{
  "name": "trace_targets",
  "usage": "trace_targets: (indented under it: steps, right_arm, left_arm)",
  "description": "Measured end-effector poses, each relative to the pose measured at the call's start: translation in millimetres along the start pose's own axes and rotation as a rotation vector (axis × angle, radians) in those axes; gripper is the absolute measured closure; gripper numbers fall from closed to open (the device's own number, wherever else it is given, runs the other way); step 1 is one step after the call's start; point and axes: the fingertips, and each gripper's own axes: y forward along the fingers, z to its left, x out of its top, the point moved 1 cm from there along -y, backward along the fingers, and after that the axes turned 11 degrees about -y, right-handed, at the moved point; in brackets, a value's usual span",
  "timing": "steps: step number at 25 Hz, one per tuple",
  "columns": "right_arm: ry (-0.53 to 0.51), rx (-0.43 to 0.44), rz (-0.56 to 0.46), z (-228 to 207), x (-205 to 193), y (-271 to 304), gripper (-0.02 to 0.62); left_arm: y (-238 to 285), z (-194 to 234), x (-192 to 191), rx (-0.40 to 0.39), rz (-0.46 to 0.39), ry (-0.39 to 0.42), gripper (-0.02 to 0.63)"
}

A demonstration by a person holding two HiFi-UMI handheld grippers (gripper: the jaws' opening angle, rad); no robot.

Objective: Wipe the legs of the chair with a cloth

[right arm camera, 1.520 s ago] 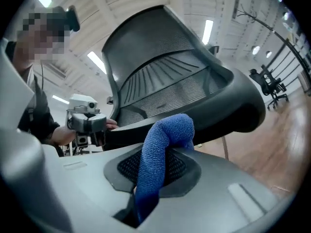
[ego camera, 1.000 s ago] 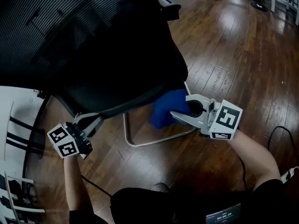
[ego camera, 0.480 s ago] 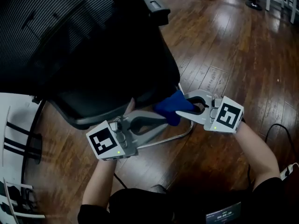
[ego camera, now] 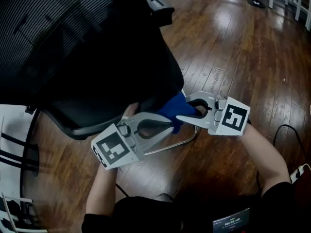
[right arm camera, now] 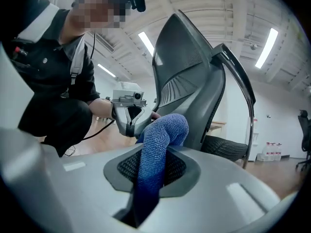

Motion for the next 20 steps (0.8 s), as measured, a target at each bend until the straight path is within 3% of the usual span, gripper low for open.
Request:
trace_targets:
  steps: [6, 9, 12, 15, 17, 20]
  right_arm:
    - [-0.013, 0.077, -0.003, 24.1, 9.7, 7.6, 0.540]
    - [0.001, 0.156, -0.026, 50.7, 25.0, 30.5, 0.541]
    - [0.000, 0.222, -0.064, 81.6, 47.4, 61.3, 0.541]
    - [0.010, 0.233, -0.104, 106.7, 63.8, 92.7, 0.541]
    - [0.039, 0.217, -0.125, 114.9, 62.7, 105.1, 0.541]
    - [0.024, 0.233, -0.115, 121.0, 49.5, 101.1, 0.538]
  left_arm:
    - [-22.3, -19.3, -8.9, -0.061, 0.030, -0.003, 0.606]
    - [-47.9, -29.9, -22.9, -0.001, 0.036, -0.044, 0.606]
    - [-80.3, -41.8, -36.5, 0.062, 0.022, -0.138, 0.606]
    - [-111.6, -52.3, -52.9, 0.071, 0.011, -0.196, 0.606]
    - [-119.5, -54.5, -62.0, 0.121, -0.032, -0.198, 0.606]
    - [-109.9, -65.8, -67.0, 0.265, -0.171, -0.188, 0.606]
